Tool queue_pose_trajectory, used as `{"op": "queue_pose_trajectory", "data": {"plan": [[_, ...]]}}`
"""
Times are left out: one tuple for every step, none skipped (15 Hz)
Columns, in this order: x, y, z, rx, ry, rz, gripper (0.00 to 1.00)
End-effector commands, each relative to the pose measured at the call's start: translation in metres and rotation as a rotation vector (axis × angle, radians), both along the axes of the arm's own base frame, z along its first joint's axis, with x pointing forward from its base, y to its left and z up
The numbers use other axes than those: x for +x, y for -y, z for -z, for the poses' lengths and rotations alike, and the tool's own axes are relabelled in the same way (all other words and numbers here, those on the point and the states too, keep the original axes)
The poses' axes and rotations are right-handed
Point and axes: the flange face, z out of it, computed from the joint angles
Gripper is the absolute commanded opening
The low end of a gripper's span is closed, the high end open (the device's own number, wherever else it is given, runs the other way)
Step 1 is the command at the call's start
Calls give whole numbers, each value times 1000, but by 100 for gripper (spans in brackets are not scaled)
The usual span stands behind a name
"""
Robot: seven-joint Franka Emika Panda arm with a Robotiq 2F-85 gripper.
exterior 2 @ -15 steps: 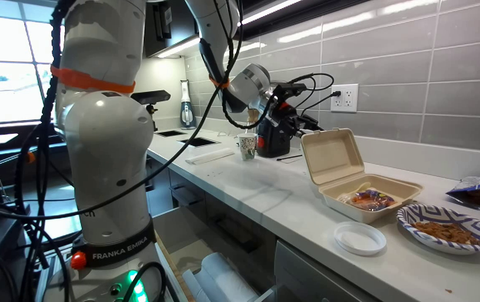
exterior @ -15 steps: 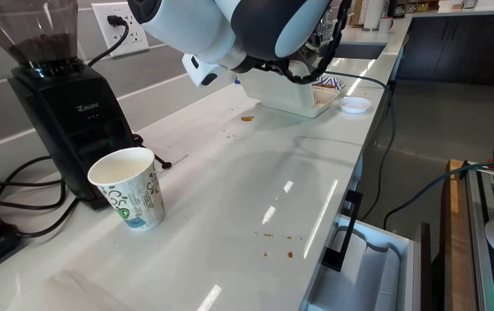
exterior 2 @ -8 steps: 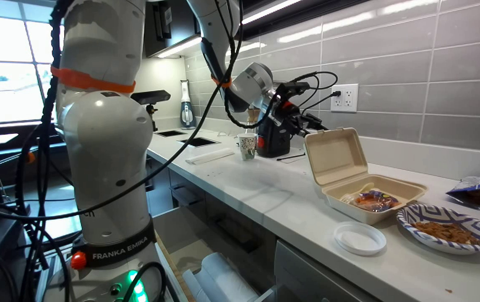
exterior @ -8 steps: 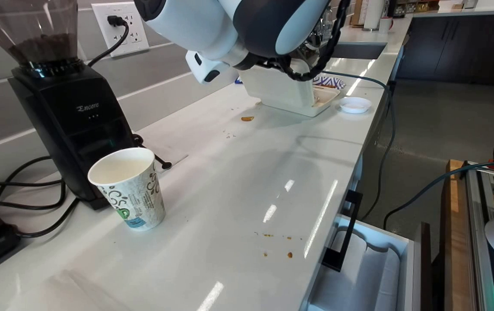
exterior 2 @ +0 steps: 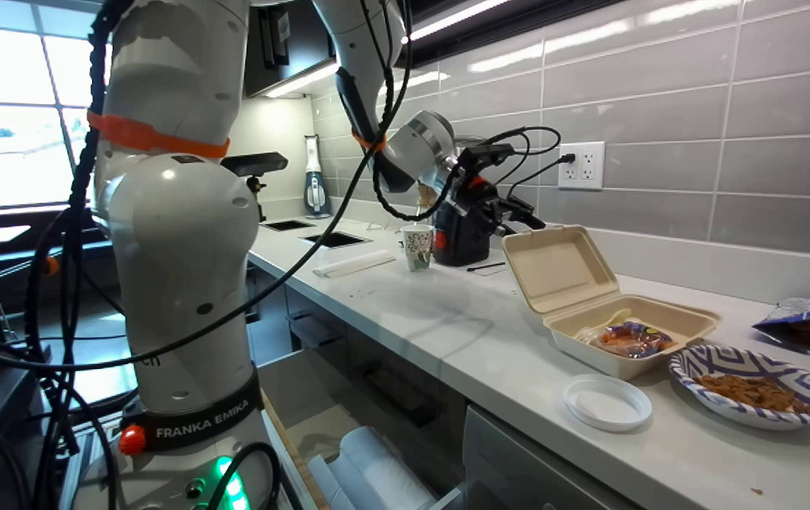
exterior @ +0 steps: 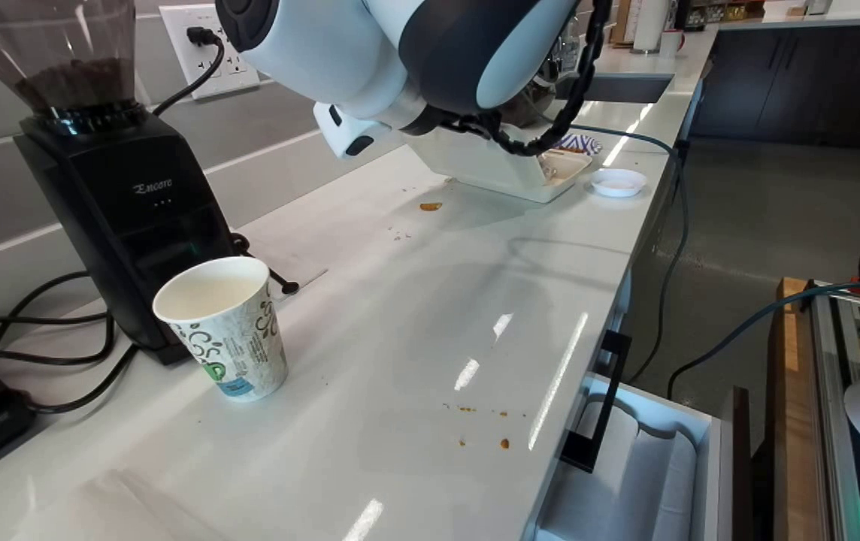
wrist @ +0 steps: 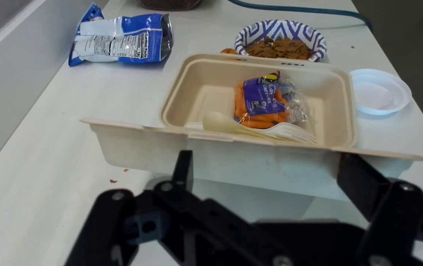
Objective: Close the bowl
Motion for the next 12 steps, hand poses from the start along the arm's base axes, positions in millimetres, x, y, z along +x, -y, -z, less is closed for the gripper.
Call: {"op": "queue_pose_trajectory", "data": {"plan": [[0,0,0,0,0,1,100],[0,0,0,0,0,1,100],[0,0,0,0,0,1,100],[0,-1,0,0,0,1,100],[0,0,0,0,0,1,100],[0,0,0,0,0,1,100],[0,0,0,0,0,1,100],[3,5,1,-11,10,-10,100],[6,15,1,-40,16,-24,100],[9,23,2,-64,18,-37,100],[12,31,3,-82,12,-51,100],[14,39,5,-101,11,-59,100]]}}
